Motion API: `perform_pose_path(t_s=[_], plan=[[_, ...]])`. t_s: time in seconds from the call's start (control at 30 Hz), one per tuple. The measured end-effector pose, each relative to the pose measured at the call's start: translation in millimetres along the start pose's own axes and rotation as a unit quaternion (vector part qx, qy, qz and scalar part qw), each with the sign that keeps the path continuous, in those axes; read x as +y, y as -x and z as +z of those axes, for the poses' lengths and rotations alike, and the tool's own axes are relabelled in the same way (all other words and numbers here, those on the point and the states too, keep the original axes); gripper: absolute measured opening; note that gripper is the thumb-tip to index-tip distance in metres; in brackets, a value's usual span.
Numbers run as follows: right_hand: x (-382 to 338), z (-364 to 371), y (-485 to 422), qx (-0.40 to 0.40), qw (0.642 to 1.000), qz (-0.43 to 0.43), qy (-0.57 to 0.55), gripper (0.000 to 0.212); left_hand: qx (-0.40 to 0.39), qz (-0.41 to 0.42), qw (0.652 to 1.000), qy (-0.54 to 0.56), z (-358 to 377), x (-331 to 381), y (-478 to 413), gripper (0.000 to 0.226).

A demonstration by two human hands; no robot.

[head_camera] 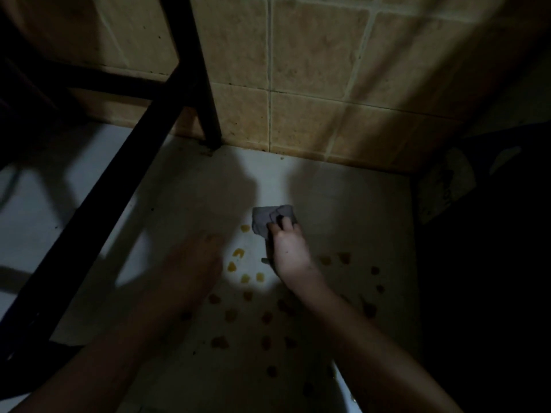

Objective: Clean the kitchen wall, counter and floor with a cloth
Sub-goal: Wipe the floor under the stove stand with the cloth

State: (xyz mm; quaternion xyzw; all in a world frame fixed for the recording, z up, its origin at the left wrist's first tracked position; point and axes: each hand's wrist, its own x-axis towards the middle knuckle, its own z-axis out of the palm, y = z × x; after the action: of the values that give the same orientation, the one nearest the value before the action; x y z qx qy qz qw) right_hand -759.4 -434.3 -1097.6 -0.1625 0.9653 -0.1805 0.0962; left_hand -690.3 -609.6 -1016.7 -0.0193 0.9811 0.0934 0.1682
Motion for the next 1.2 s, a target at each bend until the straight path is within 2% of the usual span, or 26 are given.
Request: perform_pose_path(t_s=[0.1,0.17,0.2,0.3,0.37,0.47,0.63,0.77,0.9,0.97,1.03,1.1,1.2], plan=[[15,3,0,-0.026,0.999,-0.032,-0.021,0.056,0.023,0.016,1.000,-0.005,2,3,1,0.042],[28,3,4,0.010,0.999,-0.029,-0.044,0.036,0.024,0.015,1.000,-0.005,0,5,5,0.042],[38,2,7,0.030,0.998,0.005,-0.061,0.031,0.030,0.021,0.999,-0.006,0,4,5,0.043],[63,-11,18,0.084,0.994,0.055,-0.038,0.042,0.011,0.017,1.000,-0.023,-4,7,9,0.046],[86,-14,24,0.123,0.984,0.123,-0.030,0.050,0.025,0.030,0.999,-0.018,-6,8,10,0.044],[102,-22,33,0.152,0.963,0.210,-0.076,0.046,0.048,0.021,0.999,0.011,-13,10,15,0.042],[108,-22,53,0.178,0.952,0.241,-0.069,0.043,0.044,-0.017,0.998,0.051,-12,9,19,0.044],[79,-18,52,0.180,0.945,0.265,-0.070,0.037,0.006,0.001,1.000,0.010,-9,-3,21,0.040],[43,-10,40,0.123,0.972,0.180,-0.084,0.034,0.042,-0.008,0.999,0.009,-14,-6,28,0.039],[26,-6,34,0.116,0.977,0.151,-0.095,0.030,0.031,-0.016,0.999,0.002,-17,-5,32,0.037],[9,-3,26,0.069,0.989,0.099,-0.083,0.032,0.005,-0.018,1.000,-0.005,-21,-8,39,0.034],[-10,0,18,0.049,0.994,0.073,-0.068,0.039,0.012,-0.010,1.000,0.005,-26,-14,49,0.029],[-40,6,11,0.020,0.996,0.034,-0.078,0.036,0.014,0.001,1.000,-0.008,-34,-18,65,0.029]])
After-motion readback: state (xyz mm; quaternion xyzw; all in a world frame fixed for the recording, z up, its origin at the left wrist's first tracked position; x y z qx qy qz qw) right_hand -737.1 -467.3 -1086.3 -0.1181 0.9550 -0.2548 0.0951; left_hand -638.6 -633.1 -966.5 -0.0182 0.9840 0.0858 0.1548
